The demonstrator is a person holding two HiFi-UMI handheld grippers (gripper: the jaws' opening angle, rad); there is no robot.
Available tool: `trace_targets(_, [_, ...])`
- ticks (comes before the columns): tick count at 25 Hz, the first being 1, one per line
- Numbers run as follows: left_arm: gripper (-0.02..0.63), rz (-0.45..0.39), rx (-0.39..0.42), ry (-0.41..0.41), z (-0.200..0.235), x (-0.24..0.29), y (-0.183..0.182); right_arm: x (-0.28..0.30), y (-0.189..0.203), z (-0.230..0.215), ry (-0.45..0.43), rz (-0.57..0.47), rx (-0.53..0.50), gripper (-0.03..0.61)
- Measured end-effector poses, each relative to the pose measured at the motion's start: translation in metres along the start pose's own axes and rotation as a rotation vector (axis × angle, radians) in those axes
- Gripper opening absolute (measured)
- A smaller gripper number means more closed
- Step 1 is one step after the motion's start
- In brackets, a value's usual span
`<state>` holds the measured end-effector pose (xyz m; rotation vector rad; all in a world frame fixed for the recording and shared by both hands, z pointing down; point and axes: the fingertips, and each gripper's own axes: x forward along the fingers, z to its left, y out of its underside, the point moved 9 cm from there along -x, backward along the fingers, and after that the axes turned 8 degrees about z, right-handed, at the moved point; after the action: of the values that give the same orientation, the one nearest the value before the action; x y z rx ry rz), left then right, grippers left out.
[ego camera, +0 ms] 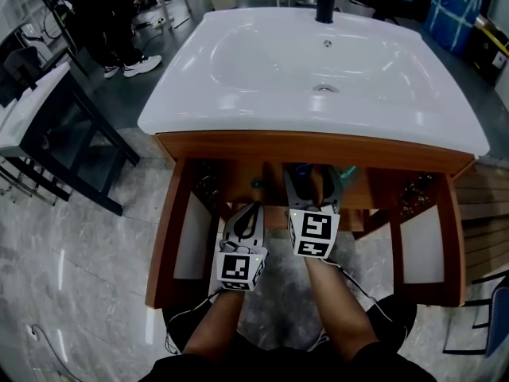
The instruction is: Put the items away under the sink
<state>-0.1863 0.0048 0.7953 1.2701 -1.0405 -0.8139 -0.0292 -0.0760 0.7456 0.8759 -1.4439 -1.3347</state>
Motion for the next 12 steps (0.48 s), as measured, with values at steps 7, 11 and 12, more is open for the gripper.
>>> trace_targets(7, [0.021, -0.033, -0.002, 0.010, -0.005, 0.002, -0.011, -0.049, 0.002, 0.000, 0.006, -0.068, -0.050, 0.151])
trace_targets(11, [0.021, -0.048, -0.001, 0.015, -0.014, 0.002, -0.013, -0.068, 0.015, 0.003, 0.012, -0.103, -0.093, 0.020])
trace_targets(12, [0.021, -0.051, 0.005, 0.018, -0.016, 0.002, -0.014, -0.070, 0.017, 0.003, 0.002, -0.097, -0.086, 0.020])
